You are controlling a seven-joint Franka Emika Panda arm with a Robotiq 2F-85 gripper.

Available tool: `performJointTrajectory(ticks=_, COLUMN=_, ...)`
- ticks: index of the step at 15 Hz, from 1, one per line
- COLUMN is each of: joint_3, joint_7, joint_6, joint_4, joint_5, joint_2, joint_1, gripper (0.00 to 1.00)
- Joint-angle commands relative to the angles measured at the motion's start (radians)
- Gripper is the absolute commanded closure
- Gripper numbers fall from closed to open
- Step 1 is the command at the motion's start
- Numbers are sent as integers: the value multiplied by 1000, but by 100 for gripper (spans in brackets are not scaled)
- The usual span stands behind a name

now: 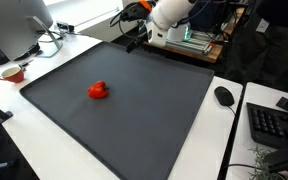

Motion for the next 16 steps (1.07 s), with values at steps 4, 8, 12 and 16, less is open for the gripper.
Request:
performJointTrajectory(ticks=4, joint_3=20, joint_7=-48, joint_6=60, joint_4=107, joint_5=-299, joint_2=171, joint_1=19, gripper=0)
performJointTrajectory(ticks=8, joint_3=17, joint_7=-49, joint_6=80, joint_4=188, joint_5=-471, joint_2=251, joint_1=17, gripper=0)
performJointTrajectory(ticks=12, joint_3=27, joint_7=-47, joint_6=117, joint_4=193, joint_5=-446, joint_2=257, joint_1=4, gripper=0)
performJointTrajectory(ticks=16, joint_3=11, joint_7=7, joint_6=115, joint_4=243, joint_5=-513, joint_2=303, joint_1=13, gripper=0)
